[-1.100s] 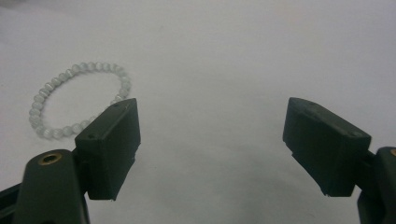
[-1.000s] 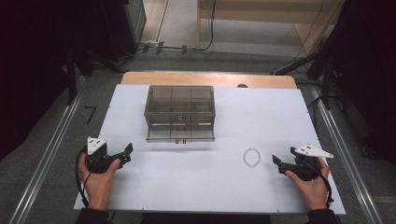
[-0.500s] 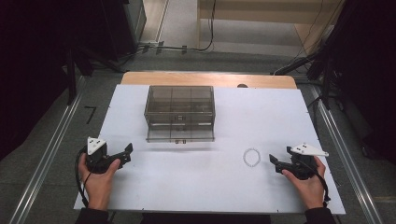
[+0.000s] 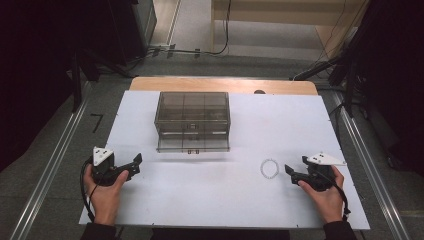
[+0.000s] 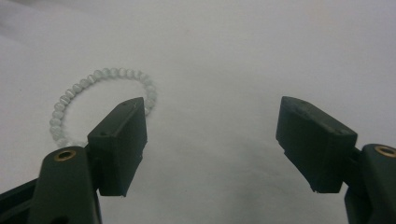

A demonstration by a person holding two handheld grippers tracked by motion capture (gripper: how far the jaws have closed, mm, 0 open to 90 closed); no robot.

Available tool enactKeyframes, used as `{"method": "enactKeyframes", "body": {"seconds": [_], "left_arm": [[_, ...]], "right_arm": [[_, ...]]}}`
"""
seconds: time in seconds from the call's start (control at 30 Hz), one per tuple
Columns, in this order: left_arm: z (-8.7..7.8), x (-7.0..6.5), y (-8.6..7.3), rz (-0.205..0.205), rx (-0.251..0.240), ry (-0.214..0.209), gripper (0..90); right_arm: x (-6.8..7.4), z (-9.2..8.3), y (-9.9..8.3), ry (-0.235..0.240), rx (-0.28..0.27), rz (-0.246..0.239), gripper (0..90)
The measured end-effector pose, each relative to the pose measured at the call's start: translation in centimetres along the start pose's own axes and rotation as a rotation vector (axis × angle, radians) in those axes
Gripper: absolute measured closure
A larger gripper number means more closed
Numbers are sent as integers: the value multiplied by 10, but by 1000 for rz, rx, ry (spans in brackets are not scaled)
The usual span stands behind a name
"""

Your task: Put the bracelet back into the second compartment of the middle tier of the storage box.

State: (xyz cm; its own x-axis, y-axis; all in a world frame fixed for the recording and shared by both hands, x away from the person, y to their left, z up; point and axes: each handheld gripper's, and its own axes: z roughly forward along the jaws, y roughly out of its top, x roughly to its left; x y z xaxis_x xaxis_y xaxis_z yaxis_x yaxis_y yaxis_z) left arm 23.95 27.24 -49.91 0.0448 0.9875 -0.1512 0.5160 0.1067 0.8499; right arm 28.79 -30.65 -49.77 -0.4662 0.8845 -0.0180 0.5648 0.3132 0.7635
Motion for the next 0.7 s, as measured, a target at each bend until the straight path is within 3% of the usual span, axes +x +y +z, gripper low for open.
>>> {"method": "enactKeyframes", "body": {"seconds": [0.7], "left_arm": [[0, 0, 0, 0, 1, -1, 15]], "right_arm": [[5, 8, 4, 20, 13, 2, 267]]}}
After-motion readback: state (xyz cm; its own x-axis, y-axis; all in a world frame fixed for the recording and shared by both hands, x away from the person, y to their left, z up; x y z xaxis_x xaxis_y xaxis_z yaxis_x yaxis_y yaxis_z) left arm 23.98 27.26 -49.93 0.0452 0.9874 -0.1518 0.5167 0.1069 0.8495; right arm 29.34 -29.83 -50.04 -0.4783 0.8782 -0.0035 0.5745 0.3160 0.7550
